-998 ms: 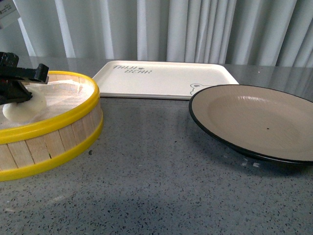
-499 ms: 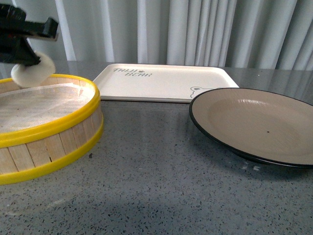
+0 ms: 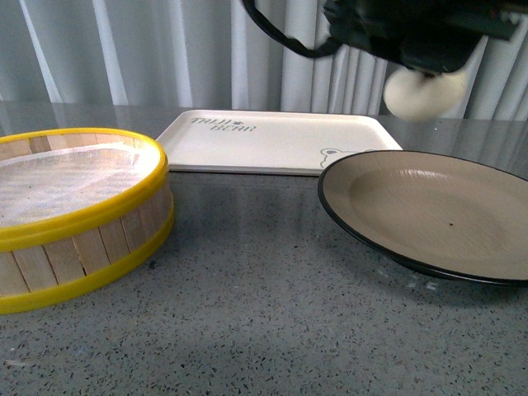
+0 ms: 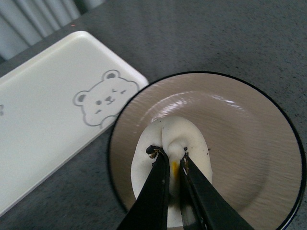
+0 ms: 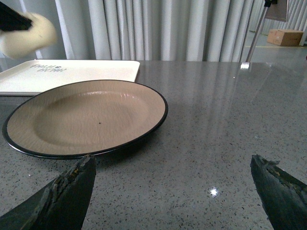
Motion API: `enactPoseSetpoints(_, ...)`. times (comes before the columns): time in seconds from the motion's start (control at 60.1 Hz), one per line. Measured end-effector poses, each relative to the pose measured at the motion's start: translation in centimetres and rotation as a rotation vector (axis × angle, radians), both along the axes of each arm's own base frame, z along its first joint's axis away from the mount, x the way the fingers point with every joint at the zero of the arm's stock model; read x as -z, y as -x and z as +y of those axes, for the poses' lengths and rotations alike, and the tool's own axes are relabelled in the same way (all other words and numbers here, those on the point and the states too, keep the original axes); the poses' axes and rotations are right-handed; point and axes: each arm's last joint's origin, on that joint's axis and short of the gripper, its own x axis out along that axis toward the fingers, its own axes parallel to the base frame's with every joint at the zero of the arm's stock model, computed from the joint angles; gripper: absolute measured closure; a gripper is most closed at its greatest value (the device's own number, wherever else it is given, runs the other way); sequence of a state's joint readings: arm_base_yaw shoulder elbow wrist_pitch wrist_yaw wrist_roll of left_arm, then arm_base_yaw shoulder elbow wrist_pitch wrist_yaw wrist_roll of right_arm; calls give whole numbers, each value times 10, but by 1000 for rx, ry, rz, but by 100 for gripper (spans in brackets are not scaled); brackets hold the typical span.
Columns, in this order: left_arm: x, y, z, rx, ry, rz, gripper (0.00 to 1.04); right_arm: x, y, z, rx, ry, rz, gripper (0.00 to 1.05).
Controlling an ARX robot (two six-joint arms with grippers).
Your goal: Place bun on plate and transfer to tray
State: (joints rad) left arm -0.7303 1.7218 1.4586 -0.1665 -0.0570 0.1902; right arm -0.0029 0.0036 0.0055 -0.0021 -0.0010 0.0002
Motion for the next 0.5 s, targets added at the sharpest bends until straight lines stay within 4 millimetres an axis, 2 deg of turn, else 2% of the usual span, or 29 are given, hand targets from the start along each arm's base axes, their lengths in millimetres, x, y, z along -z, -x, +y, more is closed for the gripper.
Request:
enactPoseSetpoints(0.116,16,-7,-23,39,-23,21,101,0,0,0,0,0,0,8)
enactPoseSetpoints(0.2,21,-14,-30,46,-30,26,101,0,0,0,0,0,0,8)
enactPoseSetpoints(0.499,39,-35,-41,59,-68,99,101,0,0,0,0,0,0,8)
